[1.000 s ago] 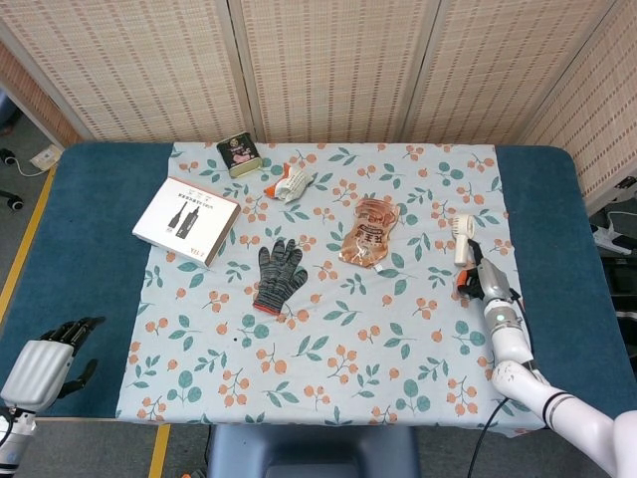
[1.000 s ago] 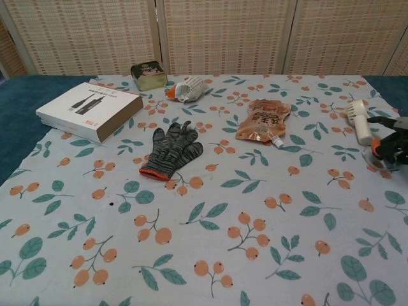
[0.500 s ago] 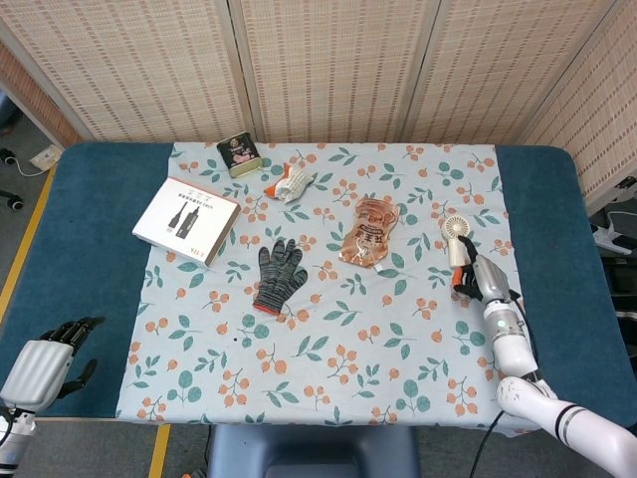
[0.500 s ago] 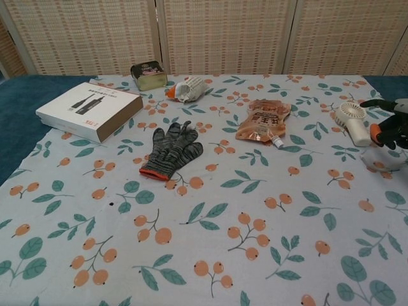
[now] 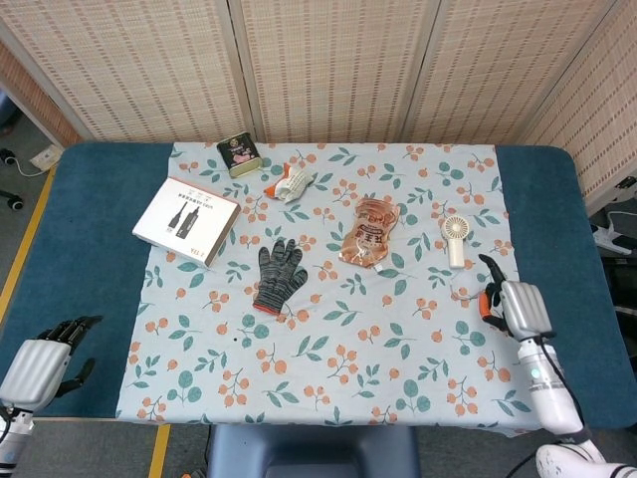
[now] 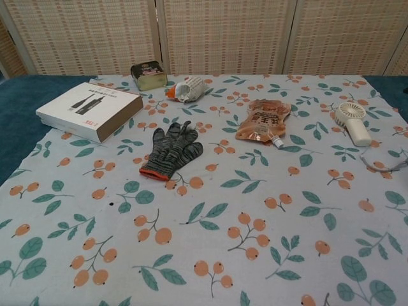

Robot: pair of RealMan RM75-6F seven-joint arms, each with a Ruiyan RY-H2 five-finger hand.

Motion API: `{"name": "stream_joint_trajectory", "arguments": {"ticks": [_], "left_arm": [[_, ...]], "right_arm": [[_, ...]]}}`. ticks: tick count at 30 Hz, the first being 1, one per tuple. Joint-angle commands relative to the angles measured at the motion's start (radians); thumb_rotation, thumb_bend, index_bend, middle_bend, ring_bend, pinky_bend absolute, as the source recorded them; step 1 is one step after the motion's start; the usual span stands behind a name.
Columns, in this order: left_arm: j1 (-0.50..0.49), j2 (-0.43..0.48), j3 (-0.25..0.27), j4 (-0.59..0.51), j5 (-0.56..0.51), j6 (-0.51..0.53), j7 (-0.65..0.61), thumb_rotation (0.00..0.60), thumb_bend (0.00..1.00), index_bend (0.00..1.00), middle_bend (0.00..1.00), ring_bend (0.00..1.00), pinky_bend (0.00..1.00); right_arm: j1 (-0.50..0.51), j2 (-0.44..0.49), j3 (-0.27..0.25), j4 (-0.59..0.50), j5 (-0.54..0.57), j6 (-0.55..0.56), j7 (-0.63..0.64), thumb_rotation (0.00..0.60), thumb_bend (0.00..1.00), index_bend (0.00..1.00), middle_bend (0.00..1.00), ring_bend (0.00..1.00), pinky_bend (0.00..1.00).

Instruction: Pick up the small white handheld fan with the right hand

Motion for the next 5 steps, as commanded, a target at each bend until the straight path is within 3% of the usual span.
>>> {"name": "stream_joint_trajectory", "arguments": {"ticks": [1, 5], "left_arm": [[0.002, 0.0, -0.004, -0.002, 0.0, 0.008, 0.002, 0.6, 0.4, 0.18, 0.23, 0.26, 0.45], [0.001, -0.004, -0.011, -0.002, 0.003, 0.017, 0.007, 0.6, 0.4, 0.18, 0.23, 0.26, 0.45]], "right_arm": [[-0.09, 0.004, -0.07, -0.017, -0.095, 0.127, -0.011, 0.6, 0.42, 0.1, 0.55, 0.44, 0.7], [-0.123, -0.006, -0.087, 0.01, -0.139, 0.183, 0.012, 0.6, 0.39, 0.1, 0.48, 0.35, 0.61]]}}
